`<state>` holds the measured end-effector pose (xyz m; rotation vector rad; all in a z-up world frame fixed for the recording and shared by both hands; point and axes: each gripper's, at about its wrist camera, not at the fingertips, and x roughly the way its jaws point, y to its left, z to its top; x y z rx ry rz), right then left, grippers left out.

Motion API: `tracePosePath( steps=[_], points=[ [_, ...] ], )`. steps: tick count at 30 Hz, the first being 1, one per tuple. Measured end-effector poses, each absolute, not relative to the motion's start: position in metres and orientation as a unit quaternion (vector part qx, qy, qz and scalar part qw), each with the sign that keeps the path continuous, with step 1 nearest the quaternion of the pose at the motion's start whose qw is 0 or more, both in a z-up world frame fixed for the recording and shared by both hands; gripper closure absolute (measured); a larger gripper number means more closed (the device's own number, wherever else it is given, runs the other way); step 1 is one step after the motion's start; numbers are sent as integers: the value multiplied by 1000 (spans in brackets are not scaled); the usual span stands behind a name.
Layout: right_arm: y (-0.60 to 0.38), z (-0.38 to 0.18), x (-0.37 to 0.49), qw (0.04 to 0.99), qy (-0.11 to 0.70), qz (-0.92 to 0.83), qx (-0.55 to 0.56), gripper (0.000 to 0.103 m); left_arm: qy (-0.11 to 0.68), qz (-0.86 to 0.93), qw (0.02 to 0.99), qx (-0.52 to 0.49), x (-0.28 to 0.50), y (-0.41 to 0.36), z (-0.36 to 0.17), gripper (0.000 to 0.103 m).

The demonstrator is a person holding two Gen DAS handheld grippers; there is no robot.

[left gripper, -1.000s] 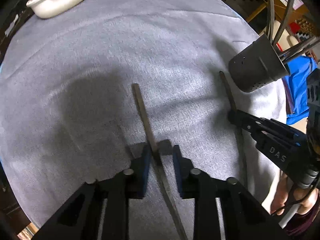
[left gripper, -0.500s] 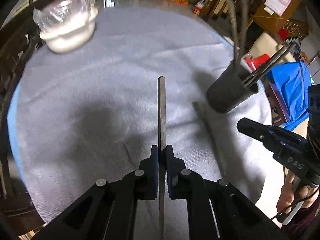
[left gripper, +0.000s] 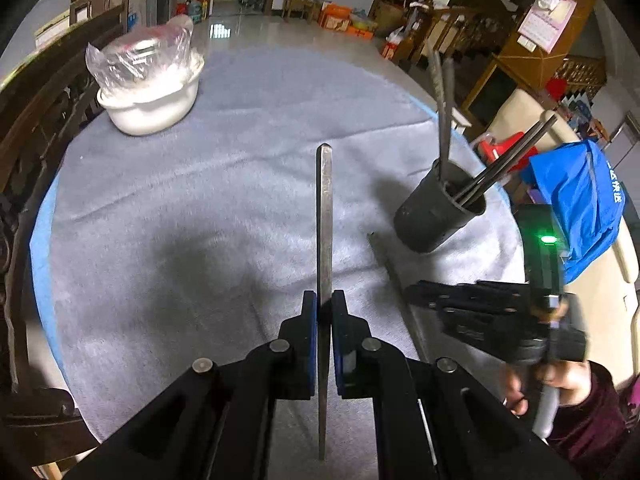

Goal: Organize utensils
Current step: 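Lift both held chopsticks and carry them over the grey cup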

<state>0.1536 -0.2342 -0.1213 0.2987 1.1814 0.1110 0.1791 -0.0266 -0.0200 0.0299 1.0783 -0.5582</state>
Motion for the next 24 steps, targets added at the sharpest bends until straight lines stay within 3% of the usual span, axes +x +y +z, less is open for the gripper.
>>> tracePosePath(
  steps=[2,4,5,7,8,11,13,17,20,24],
  points=[
    [-234,-122,156,819,557,41,132,78,499,-264,825,15,175,-25,-16,96],
    [-234,-124,157,818,558,38,131,61,490,-268,829,15,171,-22,-12,96],
    [-234,-124,157,818,559,37,131,41,487,-269,831,15,170,-22,-11,96],
    [-232,-122,157,829,543,35,126,40,479,-270,835,14,167,-20,-8,96],
    [-229,-122,159,832,542,33,118,43,477,-272,835,14,167,-21,-8,96],
    [-226,-133,168,821,560,17,112,71,480,-274,833,17,169,-20,-12,96],
    [-224,-136,170,823,559,13,99,73,494,-264,828,10,177,-14,-20,96],
    [-221,-137,172,822,565,9,73,94,534,-236,812,-21,198,9,-38,96],
    [-220,-135,171,821,566,16,71,97,561,-208,801,-30,208,22,-54,94],
    [-220,-129,162,830,551,28,85,97,588,-197,784,-26,214,18,-74,74]
  ],
)
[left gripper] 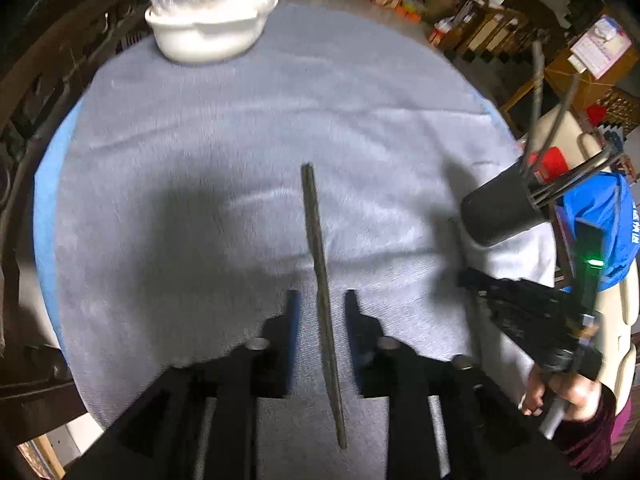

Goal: Organize utensils
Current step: 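Lift both held chopsticks and carry them over the grey cup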

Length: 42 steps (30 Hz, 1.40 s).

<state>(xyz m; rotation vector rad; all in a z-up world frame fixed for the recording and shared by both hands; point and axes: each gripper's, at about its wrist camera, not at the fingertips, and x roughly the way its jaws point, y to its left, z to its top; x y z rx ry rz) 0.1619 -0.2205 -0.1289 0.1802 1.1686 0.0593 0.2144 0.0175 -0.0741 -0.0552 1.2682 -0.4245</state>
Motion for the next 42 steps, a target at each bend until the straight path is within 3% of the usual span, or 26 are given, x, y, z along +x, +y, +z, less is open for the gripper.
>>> tracePosePath(
  steps=[12,15,27,29,33,39,40,42],
  points=[
    [-240,-99,128,840,520,70,139,97,634,-168,755,3,224,-14,-124,76],
    [-246,-96,124,839,515,77,155,97,629,-161,760,18,222,-17,-126,95],
    [-252,-90,114,844,498,90,178,97,658,-227,718,-22,173,-45,-126,96],
    [-253,-94,115,840,501,90,186,97,677,-214,704,-16,176,-49,-136,89],
    [-257,-97,116,837,504,93,191,97,660,-191,727,-11,185,-48,-127,59],
    [-256,-100,119,834,507,97,193,97,653,-184,735,9,202,-64,-129,59],
    [-256,-99,119,835,506,99,192,97,650,-186,737,11,206,-67,-130,63],
    [-256,-97,118,836,504,101,189,97,647,-189,738,13,209,-69,-132,94]
  ],
)
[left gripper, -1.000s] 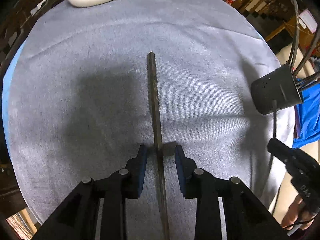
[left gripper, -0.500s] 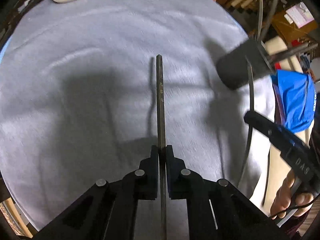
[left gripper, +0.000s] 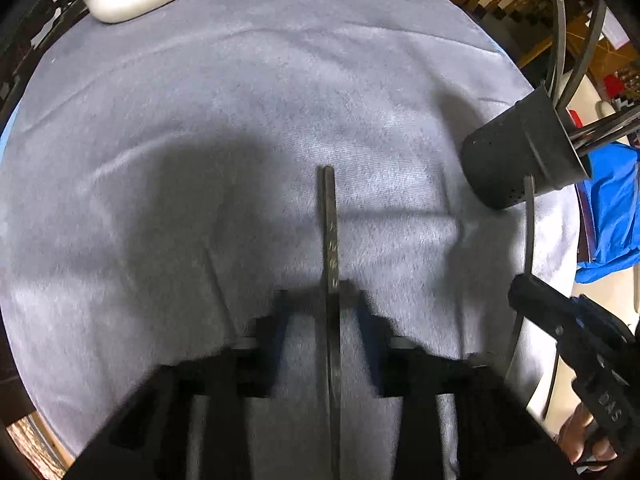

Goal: Organize utensils
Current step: 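Lift both held chopsticks and carry them over the grey cup, then lower both chopsticks into the grey cup and open both grippers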

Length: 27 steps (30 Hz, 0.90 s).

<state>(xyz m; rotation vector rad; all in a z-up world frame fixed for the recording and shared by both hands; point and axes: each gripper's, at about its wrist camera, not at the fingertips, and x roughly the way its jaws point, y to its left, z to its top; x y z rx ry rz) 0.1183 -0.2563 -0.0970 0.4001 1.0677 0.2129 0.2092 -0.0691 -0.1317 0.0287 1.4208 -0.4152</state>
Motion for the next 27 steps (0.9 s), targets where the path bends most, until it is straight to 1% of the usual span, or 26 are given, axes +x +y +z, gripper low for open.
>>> tracePosePath(
  steps=[2,5,9,12,14,18,21,25,27],
  points=[
    [-258,-94,117,839,501,101,187,97,642,-193,742,16,209,-70,-132,96],
    [-261,-85,112,845,492,102,182,97,628,-194,754,18,207,-62,-124,97],
    [-263,-64,102,863,463,108,170,97,584,-206,785,14,187,-56,-87,98],
    [-265,-44,92,884,424,113,161,97,532,-217,818,9,175,-56,-47,98],
    [-267,-32,87,896,401,107,156,97,483,-219,847,12,165,-55,-15,98],
    [-281,-9,77,916,352,98,168,97,403,-234,885,-5,147,-50,36,98],
    [-292,7,72,926,317,93,180,97,344,-244,907,-17,138,-55,58,98],
    [-305,31,67,942,267,81,186,97,288,-246,924,-45,140,-59,76,98],
    [-308,43,66,946,250,79,188,97,267,-245,930,-60,139,-61,74,98]
  ],
)
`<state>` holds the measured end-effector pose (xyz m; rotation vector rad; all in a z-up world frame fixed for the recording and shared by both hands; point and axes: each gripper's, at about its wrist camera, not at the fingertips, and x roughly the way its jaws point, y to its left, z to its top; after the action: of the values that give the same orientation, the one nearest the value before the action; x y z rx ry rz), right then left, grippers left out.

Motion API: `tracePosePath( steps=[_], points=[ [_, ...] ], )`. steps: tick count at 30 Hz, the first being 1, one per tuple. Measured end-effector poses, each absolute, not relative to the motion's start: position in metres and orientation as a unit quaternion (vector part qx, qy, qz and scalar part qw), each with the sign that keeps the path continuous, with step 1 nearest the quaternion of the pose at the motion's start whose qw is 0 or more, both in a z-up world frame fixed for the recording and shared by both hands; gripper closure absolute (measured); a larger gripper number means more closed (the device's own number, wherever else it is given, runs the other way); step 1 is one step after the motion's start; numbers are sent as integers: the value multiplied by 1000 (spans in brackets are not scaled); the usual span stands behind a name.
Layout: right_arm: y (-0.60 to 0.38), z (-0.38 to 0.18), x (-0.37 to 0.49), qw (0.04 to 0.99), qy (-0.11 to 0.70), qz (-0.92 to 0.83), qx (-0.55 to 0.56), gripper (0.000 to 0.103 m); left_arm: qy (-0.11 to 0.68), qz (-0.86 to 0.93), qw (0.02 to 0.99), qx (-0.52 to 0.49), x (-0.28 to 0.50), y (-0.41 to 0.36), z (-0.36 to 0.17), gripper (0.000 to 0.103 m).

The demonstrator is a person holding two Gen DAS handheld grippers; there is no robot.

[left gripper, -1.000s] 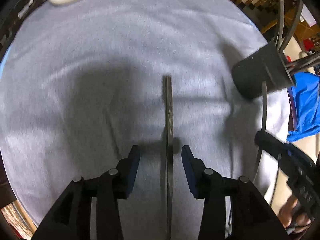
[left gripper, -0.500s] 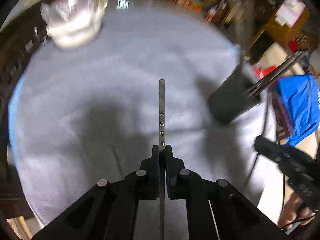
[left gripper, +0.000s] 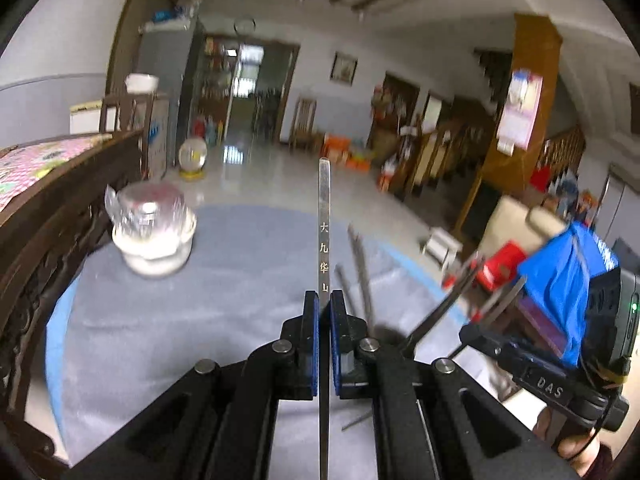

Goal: Organize utensils
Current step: 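Lower both chopsticks into the grey cup and open both grippers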

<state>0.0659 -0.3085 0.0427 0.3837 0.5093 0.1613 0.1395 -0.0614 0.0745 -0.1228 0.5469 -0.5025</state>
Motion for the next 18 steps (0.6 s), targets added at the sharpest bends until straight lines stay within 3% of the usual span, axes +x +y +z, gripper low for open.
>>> tracePosePath(
  steps=[10,18],
  points=[
    [-325,88,70,965,195,49,170,97,164,-234,950,-128,166,-86,99,98],
    [-338,106,80,974,172,3,146,97,138,-229,953,-145,190,-131,97,98]
  ],
)
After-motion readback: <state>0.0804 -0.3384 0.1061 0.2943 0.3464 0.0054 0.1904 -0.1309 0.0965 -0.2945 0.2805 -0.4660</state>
